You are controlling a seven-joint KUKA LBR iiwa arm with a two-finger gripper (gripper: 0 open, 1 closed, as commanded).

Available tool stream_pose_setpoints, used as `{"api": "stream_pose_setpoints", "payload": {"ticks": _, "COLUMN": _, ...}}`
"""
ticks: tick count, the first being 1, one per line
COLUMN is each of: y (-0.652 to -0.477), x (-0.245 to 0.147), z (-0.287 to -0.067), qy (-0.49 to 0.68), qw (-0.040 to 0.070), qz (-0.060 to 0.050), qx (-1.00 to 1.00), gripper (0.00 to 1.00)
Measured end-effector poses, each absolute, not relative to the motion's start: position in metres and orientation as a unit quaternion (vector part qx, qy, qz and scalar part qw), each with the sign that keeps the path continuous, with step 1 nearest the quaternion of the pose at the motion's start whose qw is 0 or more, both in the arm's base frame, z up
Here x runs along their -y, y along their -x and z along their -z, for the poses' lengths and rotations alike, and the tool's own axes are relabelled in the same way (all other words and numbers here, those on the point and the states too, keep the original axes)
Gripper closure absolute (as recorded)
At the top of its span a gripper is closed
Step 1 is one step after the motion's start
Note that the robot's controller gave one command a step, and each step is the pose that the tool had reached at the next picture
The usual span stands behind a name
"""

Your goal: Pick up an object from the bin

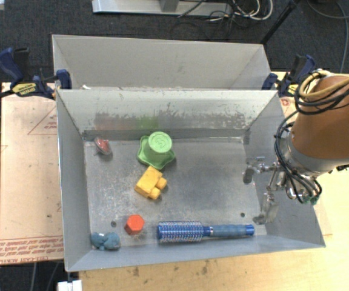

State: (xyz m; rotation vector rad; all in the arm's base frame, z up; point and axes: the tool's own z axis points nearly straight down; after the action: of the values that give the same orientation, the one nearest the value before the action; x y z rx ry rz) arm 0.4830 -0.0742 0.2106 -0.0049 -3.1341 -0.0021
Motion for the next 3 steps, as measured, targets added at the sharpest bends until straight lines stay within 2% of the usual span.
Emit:
{"api": "stream_pose_setpoints", "payload": {"ticks": 1, "y": -0.486, "x": 0.033, "z": -0.089, "qy": -0.047, "qw": 0.003, "qz": 0.001, "qx": 0.999, "gripper": 0.00}}
{"api": "stream_pose_setpoints", "payload": {"ticks": 2, "y": -0.483, "x": 0.011, "z": -0.071, "qy": -0.054, "qw": -0.008, "qz": 0.000, "qx": 0.999, "gripper": 0.00}}
{"api": "stream_pose_setpoints", "payload": {"ticks": 3, "y": -0.479, "x": 0.012, "z": -0.070, "qy": -0.054, "qw": -0.001, "qz": 0.000, "qx": 0.999, "gripper": 1.00}}
